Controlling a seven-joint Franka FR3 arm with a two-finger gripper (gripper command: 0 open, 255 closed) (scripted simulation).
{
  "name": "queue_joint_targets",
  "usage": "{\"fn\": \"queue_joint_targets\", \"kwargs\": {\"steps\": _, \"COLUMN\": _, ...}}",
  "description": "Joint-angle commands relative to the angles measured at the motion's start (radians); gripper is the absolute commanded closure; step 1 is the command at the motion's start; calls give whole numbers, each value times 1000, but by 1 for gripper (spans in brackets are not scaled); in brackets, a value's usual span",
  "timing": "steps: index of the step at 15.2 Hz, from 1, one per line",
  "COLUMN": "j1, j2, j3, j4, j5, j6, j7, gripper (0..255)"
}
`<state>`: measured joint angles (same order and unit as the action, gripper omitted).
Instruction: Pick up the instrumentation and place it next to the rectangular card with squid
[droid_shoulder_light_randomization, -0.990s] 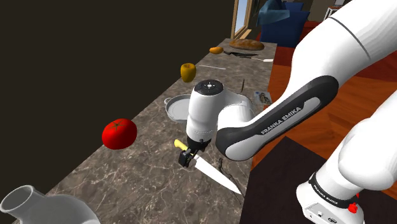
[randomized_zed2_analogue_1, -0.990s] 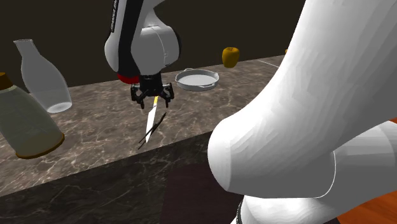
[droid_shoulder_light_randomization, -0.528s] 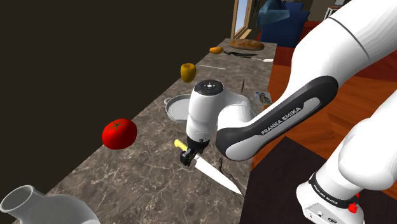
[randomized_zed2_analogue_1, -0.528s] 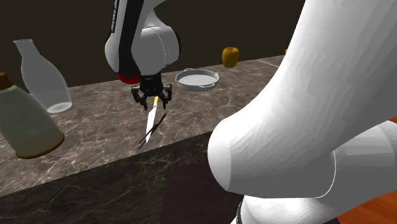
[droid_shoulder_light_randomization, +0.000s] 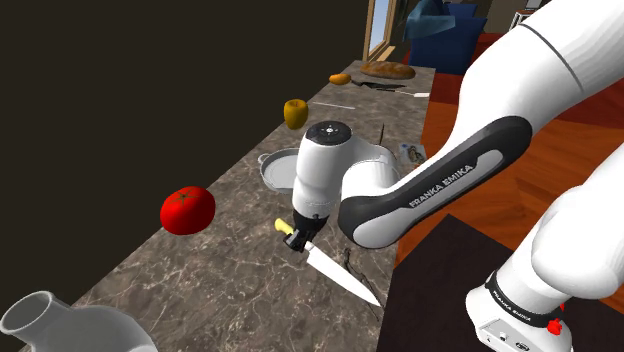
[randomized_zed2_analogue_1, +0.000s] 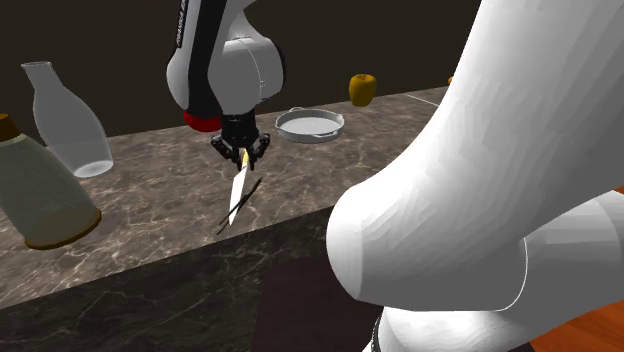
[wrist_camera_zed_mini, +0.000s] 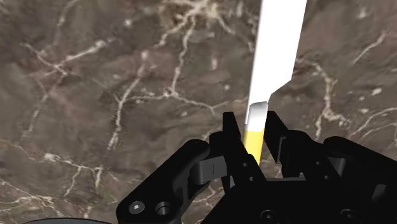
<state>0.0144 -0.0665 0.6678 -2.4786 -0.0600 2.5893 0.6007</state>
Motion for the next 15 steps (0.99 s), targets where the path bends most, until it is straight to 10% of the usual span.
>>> {"fn": "queue_joint_targets", "kwargs": {"steps": 1, "j1": 6, "j2": 12, "j3": 7, "j4": -8, "j5": 0, "j6": 4, "j7": 4, "gripper": 255}}
{"fn": "queue_joint_targets", "kwargs": {"steps": 15, "j1": 44, "j2": -149, "j3": -35, "j4": 65, "j5": 152, "j6": -201, "j7": -116, "gripper": 255}}
